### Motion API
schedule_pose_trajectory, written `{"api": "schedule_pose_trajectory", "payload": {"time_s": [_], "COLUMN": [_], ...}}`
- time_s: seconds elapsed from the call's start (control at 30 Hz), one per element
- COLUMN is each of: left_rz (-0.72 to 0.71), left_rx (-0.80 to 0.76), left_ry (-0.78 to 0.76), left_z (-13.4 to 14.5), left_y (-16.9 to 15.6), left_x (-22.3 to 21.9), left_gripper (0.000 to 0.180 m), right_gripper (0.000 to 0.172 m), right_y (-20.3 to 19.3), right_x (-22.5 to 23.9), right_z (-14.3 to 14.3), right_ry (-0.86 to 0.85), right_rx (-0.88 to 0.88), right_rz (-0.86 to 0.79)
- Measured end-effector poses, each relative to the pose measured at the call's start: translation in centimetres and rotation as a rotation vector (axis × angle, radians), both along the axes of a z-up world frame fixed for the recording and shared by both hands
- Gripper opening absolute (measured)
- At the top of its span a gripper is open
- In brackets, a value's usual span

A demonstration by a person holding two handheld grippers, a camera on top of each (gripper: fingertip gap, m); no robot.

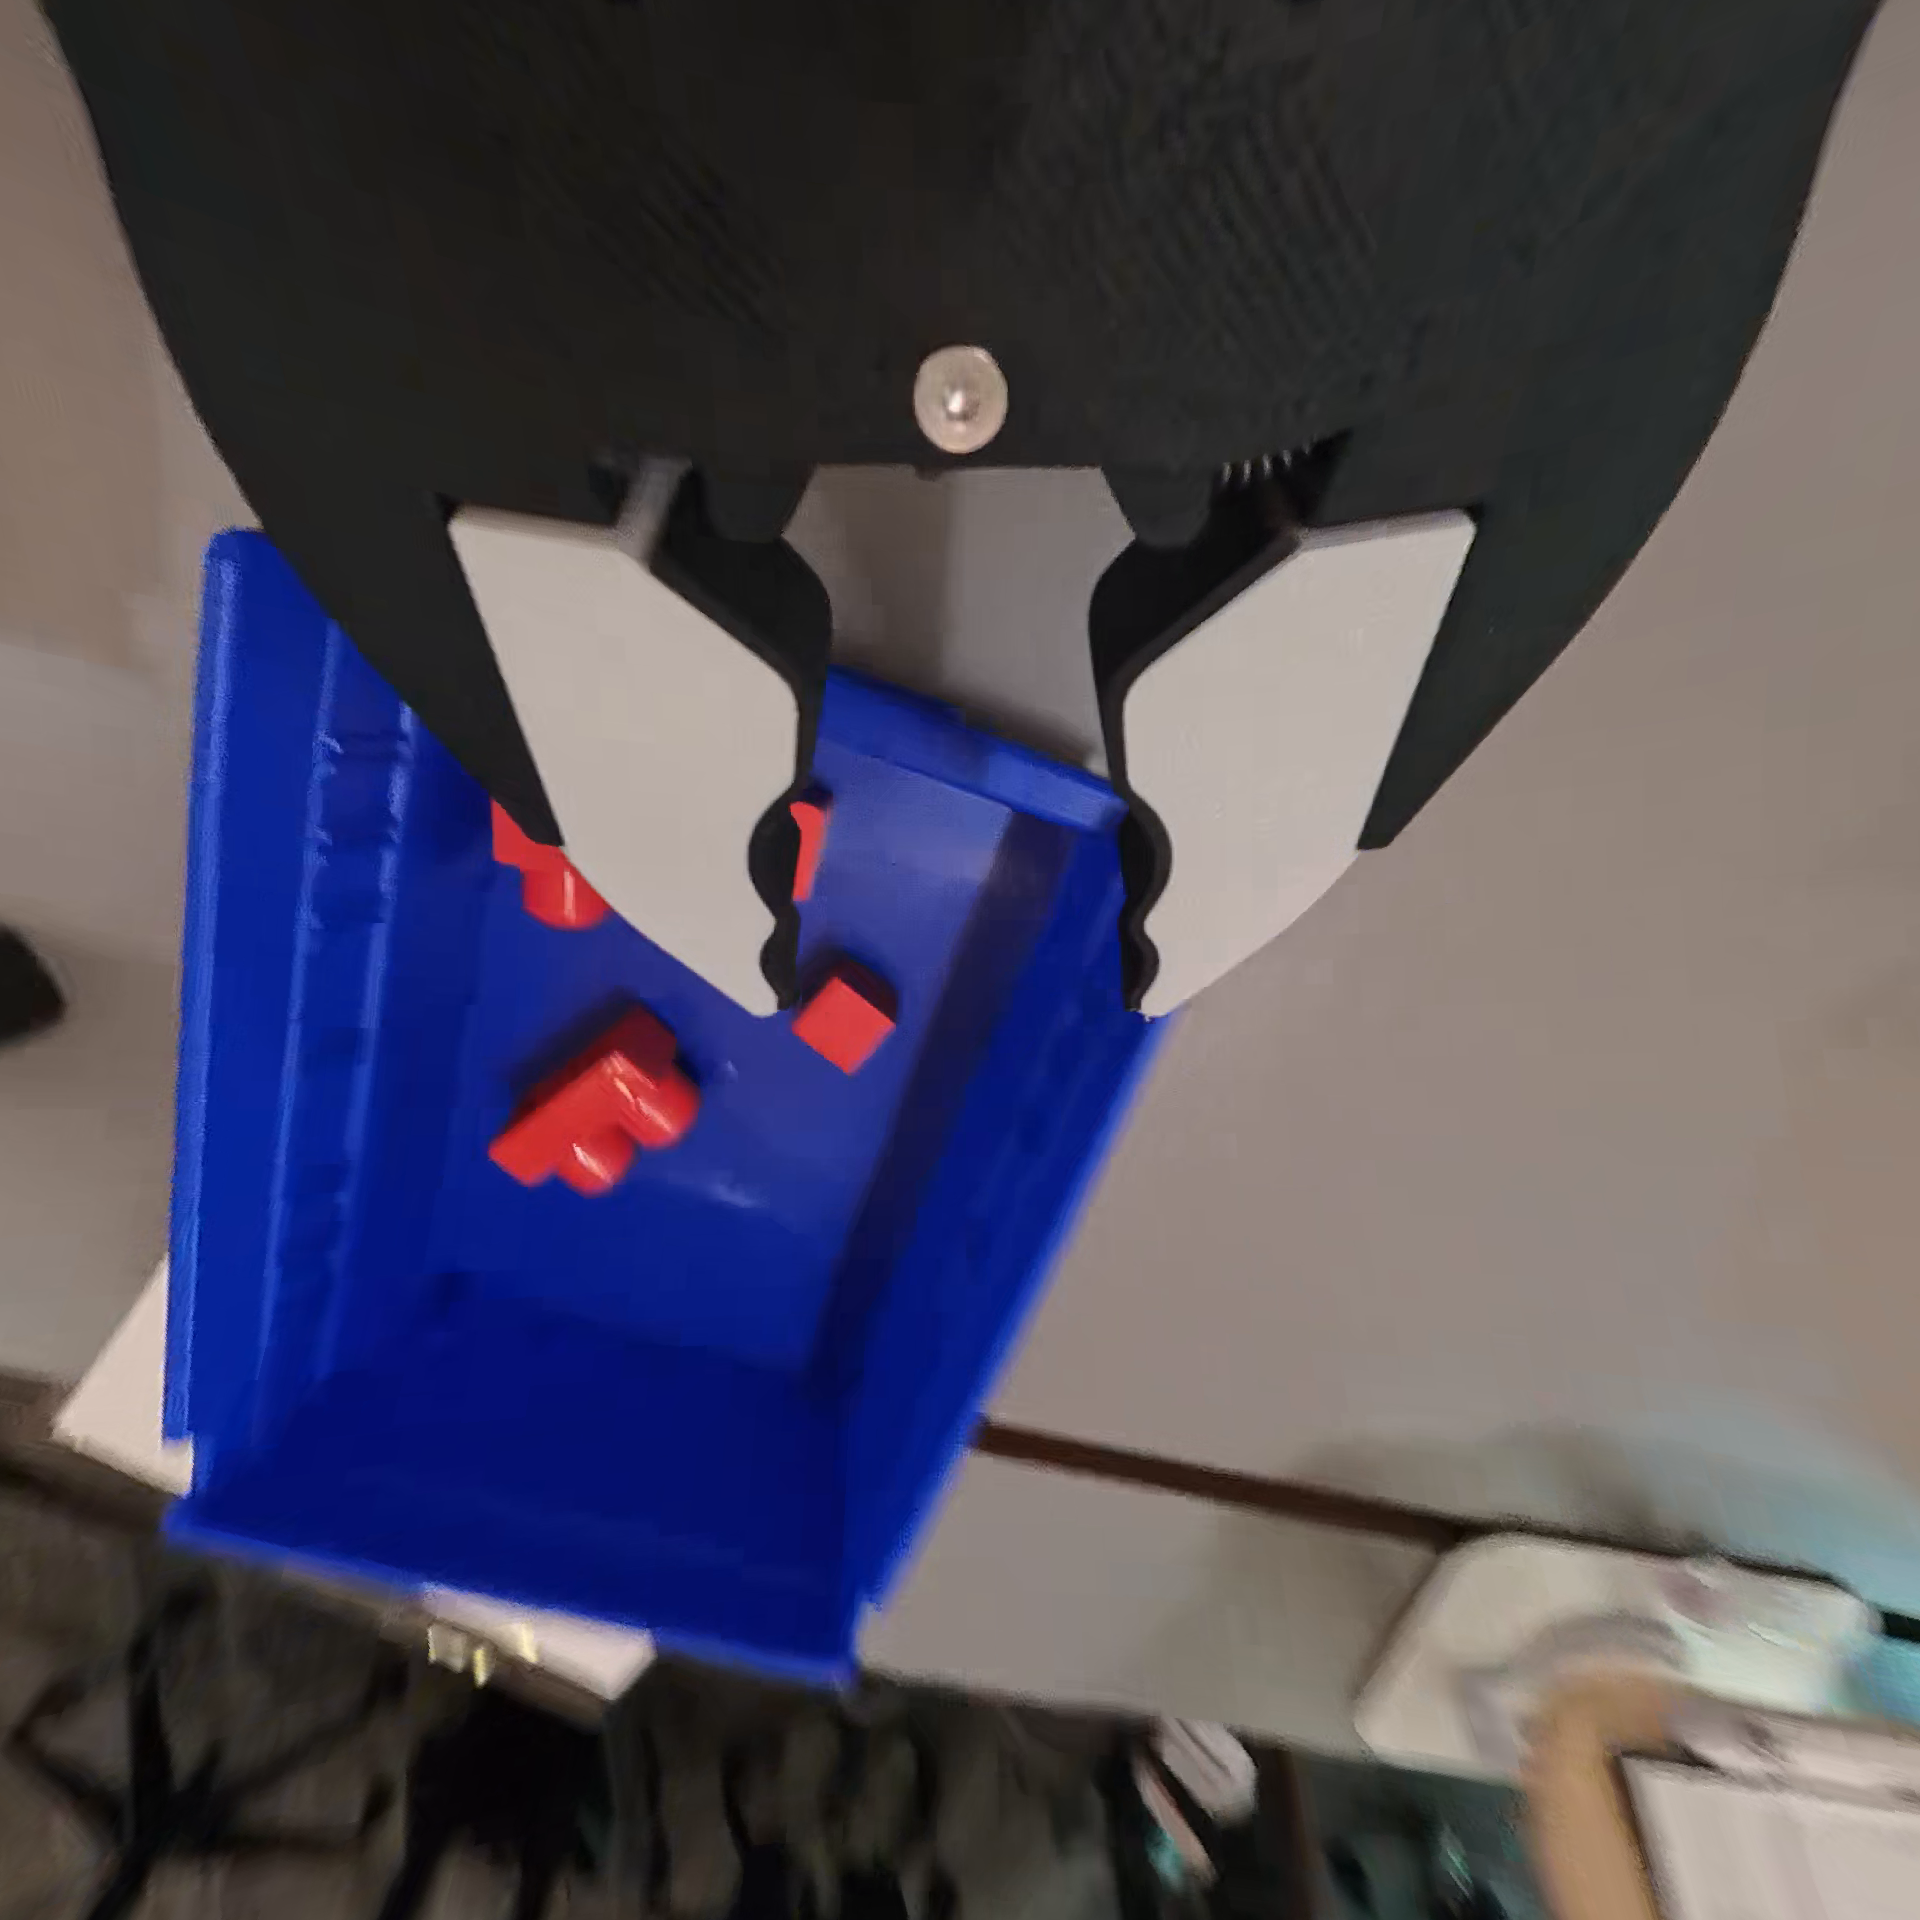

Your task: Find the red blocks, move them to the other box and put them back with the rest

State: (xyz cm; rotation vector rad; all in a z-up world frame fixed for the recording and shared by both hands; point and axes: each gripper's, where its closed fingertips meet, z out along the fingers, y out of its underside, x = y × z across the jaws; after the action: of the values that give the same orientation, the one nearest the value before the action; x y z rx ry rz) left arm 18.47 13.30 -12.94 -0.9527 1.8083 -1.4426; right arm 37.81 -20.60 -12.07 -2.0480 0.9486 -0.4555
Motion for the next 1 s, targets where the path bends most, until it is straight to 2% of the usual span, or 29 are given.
{"api": "schedule_pose_trajectory", "payload": {"time_s": [0.13, 0.23, 0.33, 0.4, 0.47, 0.6, 0.7, 0.87, 1.0], "left_rz": [0.163, 0.371, 0.574, 0.607, 0.556, 0.392, 0.252, -0.028, -0.101], "left_rx": [-0.021, -0.033, 0.015, 0.084, 0.165, 0.334, 0.468, 0.796, 0.865], "left_ry": [-0.026, 0.012, 0.125, 0.221, 0.302, 0.424, 0.492, 0.517, 0.554], "left_z": [4.8, 7.5, 7.5, 6.3, 4.7, 0.7, -2.2, -6.0, -7.6], "left_y": [5.9, 13.3, 21.6, 25.3, 27.3, 29.0, 29.7, 30.8, 31.8], "left_x": [-1.4, -2.1, -2.3, -2.2, -1.8, -0.5, 0.9, 3.3, 5.6], "left_gripper": [0.065, 0.058, 0.058, 0.055, 0.046, 0.054, 0.053, 0.051, 0.047], "right_gripper": [0.06, 0.061, 0.061, 0.061, 0.061, 0.061, 0.06, 0.061, 0.06], "right_y": [2.3, 3.6, 4.6, 4.9, 5.3, 5.8, 6.0, 5.9, 5.4], "right_x": [-2.8, -4.8, -6.0, -6.3, -6.6, -7.3, -8.1, -9.5, -10.5], "right_z": [2.2, 2.1, 1.9, 1.7, 1.1, 0.6, 0.9, 1.3, 1.1], "right_ry": [-0.158, -0.209, -0.271, -0.307, -0.304, -0.285, -0.286, -0.313, -0.317], "right_rx": [0.078, 0.078, 0.096, 0.111, 0.13, 0.166, 0.181, 0.161, 0.144], "right_rz": [0.086, 0.146, 0.169, 0.158, 0.149, 0.128, 0.116, 0.091, 0.065]}}
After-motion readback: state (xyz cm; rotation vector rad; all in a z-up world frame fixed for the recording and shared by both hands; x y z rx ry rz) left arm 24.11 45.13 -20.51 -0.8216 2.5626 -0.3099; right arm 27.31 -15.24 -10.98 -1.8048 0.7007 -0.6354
